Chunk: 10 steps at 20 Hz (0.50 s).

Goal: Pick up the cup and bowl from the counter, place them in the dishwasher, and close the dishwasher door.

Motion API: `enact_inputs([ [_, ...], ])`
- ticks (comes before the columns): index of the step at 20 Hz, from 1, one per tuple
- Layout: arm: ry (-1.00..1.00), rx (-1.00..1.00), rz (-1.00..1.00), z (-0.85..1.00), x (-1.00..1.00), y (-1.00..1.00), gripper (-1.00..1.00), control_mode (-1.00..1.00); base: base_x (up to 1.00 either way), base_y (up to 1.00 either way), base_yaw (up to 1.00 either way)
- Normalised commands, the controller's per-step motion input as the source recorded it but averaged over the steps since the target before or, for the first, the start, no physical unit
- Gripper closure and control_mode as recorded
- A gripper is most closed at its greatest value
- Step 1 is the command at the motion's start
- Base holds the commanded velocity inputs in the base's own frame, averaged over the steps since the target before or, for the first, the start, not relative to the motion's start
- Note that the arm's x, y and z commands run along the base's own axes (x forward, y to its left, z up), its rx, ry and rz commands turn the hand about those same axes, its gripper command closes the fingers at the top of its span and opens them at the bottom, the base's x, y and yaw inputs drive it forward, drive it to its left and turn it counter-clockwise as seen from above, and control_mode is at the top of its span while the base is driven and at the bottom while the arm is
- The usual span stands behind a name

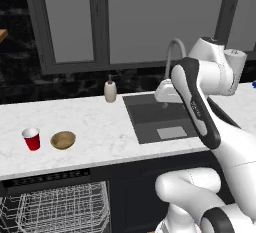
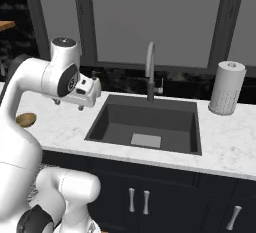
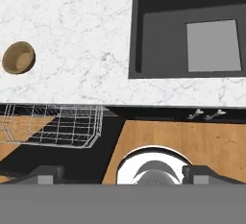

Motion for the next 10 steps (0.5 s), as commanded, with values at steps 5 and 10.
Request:
enact_inputs([
  [5,-0.02,0.04,0.03,-0.02,-0.29,0.03,-1.00,1.00,0.00,0.00,0.05],
  [10,0.00,0.00,0.00,0.00,0.00,0.00,-1.00,1.00,0.28,-0.65,0.55],
])
